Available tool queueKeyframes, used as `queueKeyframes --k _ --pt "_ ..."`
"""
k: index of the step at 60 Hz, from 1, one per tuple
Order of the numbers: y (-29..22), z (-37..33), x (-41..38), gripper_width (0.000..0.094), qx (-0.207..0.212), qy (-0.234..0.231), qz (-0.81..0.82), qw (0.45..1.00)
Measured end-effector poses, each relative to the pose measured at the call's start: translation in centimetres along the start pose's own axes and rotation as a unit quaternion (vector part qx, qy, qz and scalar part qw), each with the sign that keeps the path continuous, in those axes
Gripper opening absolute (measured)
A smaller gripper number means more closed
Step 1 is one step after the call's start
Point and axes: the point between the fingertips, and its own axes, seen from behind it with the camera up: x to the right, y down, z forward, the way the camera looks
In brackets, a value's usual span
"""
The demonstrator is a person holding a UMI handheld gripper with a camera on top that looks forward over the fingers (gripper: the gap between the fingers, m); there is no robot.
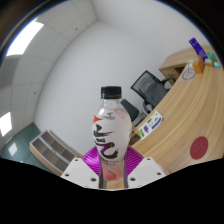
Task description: Pour water
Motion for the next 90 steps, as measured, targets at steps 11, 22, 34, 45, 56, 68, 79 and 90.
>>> queueKeyframes --k 11,22,34,45,56,68,79,90 --pt "-4.3 -1.4 9.2 0.0274 0.024 0.098 -0.252 0.963" --pt "-4.4 -1.8 19.0 0.0273 -0.001 0.152 -0.354 0.923" --pt "-2.1 -1.8 24.8 0.0273 -0.039 0.162 -0.377 0.911" --pt "-1.3 -2.4 25.9 0.0326 -0.026 0.150 -0.384 0.911" --pt "-0.7 -3.0 26.0 0.0599 -0.053 0.165 -0.381 0.908" --pt "-1.5 -6.7 23.6 0.0861 -0.071 0.188 -0.383 0.901" --pt "-2.3 -13.2 18.5 0.0860 -0.077 0.210 -0.386 0.895" --pt "-2.0 -20.1 13.6 0.0861 -0.089 0.225 -0.375 0.895"
